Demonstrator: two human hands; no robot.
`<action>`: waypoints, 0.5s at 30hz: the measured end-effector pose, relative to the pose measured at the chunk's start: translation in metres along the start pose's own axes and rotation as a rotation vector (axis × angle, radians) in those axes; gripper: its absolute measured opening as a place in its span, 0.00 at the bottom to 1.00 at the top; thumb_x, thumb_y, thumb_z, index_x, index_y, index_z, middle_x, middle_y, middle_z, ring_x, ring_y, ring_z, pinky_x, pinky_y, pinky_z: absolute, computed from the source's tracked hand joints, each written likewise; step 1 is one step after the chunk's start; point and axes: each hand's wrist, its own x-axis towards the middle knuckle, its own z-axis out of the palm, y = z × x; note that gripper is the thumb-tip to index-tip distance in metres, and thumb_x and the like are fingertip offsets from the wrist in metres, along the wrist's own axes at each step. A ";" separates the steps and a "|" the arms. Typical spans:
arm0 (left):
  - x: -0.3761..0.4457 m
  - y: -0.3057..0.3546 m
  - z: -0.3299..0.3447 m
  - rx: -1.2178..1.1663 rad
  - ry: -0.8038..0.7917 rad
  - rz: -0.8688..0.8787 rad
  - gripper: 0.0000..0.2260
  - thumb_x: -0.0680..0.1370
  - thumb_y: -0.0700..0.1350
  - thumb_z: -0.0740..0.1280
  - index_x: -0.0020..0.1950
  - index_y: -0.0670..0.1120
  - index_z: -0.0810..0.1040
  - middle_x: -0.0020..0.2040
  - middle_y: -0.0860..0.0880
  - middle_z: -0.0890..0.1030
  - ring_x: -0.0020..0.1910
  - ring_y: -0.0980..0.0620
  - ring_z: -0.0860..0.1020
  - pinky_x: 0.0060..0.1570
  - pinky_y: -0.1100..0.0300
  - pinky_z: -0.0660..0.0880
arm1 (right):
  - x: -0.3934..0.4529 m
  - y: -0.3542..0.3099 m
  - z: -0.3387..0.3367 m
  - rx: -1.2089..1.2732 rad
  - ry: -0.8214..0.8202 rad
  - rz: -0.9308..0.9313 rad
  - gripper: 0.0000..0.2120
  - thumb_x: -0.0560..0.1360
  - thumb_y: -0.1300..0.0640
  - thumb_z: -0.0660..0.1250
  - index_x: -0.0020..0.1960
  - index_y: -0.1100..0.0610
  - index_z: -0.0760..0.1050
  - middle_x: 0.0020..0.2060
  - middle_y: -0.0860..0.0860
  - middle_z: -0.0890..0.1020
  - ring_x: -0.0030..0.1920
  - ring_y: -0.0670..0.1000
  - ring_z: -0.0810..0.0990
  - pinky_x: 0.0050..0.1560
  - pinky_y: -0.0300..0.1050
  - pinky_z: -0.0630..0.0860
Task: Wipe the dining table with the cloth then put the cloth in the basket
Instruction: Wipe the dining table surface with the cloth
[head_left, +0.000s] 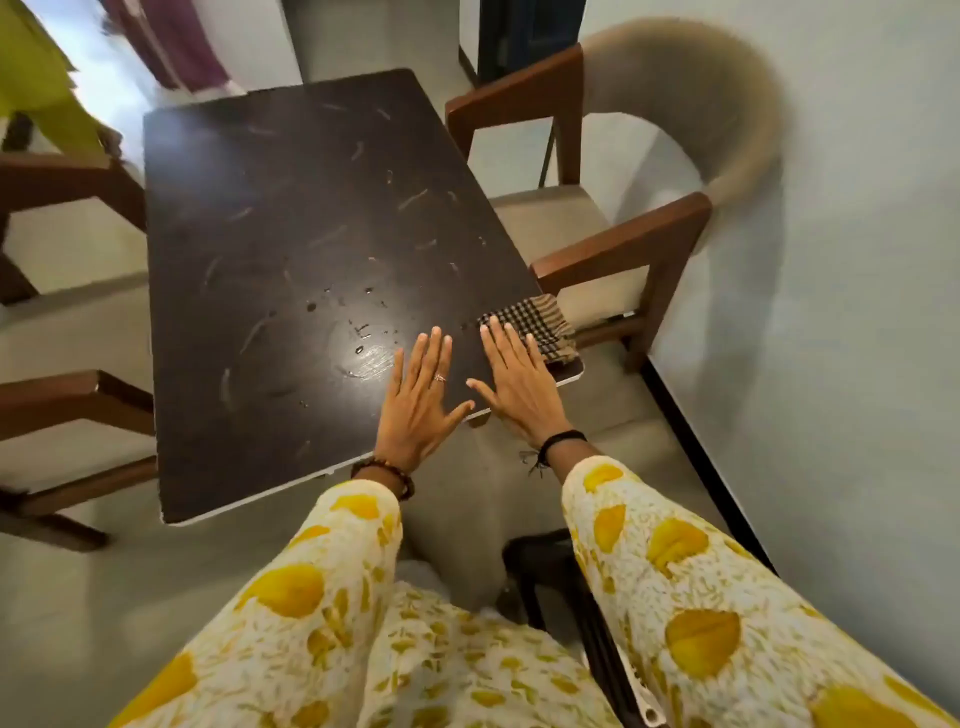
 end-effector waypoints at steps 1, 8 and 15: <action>0.004 -0.004 0.002 0.013 -0.033 -0.009 0.37 0.75 0.64 0.49 0.74 0.40 0.55 0.74 0.40 0.57 0.74 0.44 0.50 0.70 0.49 0.40 | 0.006 -0.001 0.004 0.038 -0.065 0.039 0.32 0.79 0.42 0.51 0.76 0.61 0.49 0.75 0.58 0.54 0.75 0.56 0.53 0.73 0.51 0.44; 0.053 -0.012 0.023 0.138 -0.317 0.040 0.32 0.79 0.57 0.53 0.76 0.46 0.41 0.76 0.44 0.42 0.74 0.45 0.38 0.66 0.44 0.31 | 0.038 0.022 0.019 0.126 -0.305 0.312 0.37 0.78 0.41 0.55 0.76 0.61 0.44 0.76 0.59 0.49 0.76 0.56 0.47 0.74 0.52 0.45; 0.093 -0.018 0.053 0.104 -0.394 0.052 0.31 0.79 0.59 0.51 0.76 0.47 0.41 0.77 0.45 0.43 0.74 0.45 0.37 0.63 0.43 0.28 | 0.072 0.033 0.030 0.082 -0.357 0.523 0.40 0.75 0.46 0.65 0.76 0.61 0.47 0.74 0.63 0.53 0.73 0.62 0.56 0.72 0.55 0.58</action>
